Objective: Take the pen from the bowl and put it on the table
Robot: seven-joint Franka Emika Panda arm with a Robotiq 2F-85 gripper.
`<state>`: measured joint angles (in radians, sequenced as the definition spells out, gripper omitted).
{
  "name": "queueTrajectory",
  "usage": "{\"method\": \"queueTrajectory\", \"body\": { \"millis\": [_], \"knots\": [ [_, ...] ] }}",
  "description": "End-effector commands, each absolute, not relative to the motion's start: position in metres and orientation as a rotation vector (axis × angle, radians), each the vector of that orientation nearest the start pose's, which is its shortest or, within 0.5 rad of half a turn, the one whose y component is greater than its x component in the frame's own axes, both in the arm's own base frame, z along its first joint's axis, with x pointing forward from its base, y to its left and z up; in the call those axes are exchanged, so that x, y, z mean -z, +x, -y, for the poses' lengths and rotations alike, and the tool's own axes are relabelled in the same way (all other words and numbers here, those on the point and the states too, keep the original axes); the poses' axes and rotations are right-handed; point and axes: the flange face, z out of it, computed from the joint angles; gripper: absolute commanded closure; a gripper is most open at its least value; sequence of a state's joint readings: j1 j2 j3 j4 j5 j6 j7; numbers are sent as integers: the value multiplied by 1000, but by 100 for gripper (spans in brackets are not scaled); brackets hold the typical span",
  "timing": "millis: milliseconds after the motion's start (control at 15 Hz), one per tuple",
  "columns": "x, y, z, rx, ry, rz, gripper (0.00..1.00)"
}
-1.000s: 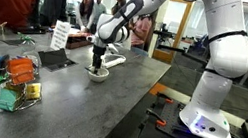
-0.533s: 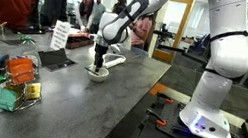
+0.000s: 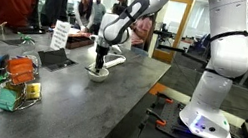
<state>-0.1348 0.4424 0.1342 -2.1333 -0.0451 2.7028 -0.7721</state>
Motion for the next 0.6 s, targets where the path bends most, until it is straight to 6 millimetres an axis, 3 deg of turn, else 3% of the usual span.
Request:
{"method": "queueTrajectory", "body": {
  "millis": [0,533],
  "knots": [
    [-206,591,5,255,-2911,1165,42],
    [-172,593,2,234,-2888,1145,52]
  ]
}}
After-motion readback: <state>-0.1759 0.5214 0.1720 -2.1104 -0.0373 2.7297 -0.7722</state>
